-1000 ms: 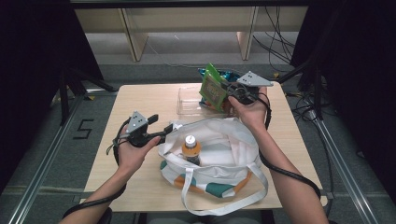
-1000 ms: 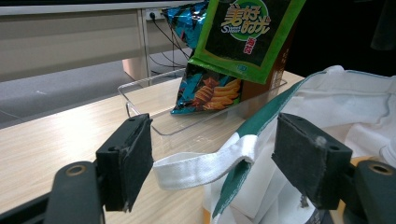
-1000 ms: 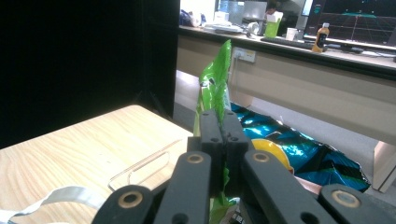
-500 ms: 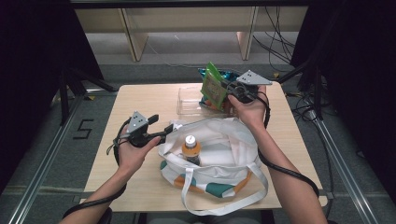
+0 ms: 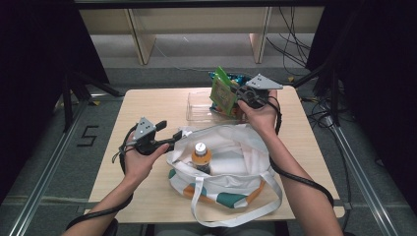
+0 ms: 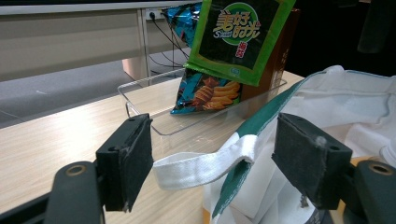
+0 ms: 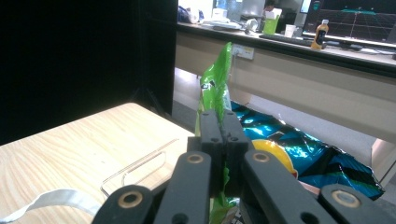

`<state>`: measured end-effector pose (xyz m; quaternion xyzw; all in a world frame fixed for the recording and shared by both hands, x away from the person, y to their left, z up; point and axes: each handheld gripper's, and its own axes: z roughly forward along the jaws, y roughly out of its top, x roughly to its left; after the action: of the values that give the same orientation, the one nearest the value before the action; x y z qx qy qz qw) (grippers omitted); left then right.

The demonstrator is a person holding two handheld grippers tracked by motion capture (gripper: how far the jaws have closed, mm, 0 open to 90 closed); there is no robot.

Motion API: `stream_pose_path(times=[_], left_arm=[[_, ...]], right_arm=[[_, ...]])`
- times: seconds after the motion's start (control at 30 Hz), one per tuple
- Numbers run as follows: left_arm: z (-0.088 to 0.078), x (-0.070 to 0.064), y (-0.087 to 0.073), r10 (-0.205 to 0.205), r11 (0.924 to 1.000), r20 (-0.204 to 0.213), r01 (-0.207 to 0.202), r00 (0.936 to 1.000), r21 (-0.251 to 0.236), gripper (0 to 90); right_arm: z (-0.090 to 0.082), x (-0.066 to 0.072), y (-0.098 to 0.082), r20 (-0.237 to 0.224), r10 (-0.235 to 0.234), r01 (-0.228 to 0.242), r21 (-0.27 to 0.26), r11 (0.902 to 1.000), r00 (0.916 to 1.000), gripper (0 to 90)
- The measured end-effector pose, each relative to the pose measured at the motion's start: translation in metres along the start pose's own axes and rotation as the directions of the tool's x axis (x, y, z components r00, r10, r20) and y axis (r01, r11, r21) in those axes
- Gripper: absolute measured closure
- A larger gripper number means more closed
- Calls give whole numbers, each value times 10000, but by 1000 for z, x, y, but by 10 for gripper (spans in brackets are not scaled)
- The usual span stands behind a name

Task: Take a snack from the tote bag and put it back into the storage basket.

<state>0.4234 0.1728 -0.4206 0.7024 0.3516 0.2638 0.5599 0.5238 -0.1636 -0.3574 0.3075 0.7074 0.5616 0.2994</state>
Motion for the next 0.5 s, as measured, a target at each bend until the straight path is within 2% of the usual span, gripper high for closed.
stream_pose_path(times=[0.03, 0.17, 0.23, 0.3, 0.37, 0.5], left_arm=[[0, 0, 0, -5, 10000, 3, 5, 10000, 2, 273], [0, -1, 0, -38, 10000, 16, 38, 10000, 1, 273], [0, -1, 0, -38, 10000, 19, 38, 10000, 8, 273], [0, -1, 0, -45, 10000, 19, 45, 10000, 4, 273], [0, 0, 0, 76, 10000, 23, -76, 10000, 24, 273], [0, -1, 0, -38, 10000, 22, 38, 10000, 14, 273]], right_arm=[[0, 0, 0, 129, -47, 46, 15, 10000, 9999, 900], [2, 0, 0, 66, -154, 153, 70, 9999, 9999, 900], [3, 2, -1, 93, -18, 17, 140, 9999, 10000, 900], [4, 1, 0, 56, -142, 141, 146, 9998, 9999, 900], [5, 1, 0, 49, -162, 162, 146, 9998, 9999, 900], [6, 0, 0, 72, -191, 190, 158, 9997, 9998, 900]])
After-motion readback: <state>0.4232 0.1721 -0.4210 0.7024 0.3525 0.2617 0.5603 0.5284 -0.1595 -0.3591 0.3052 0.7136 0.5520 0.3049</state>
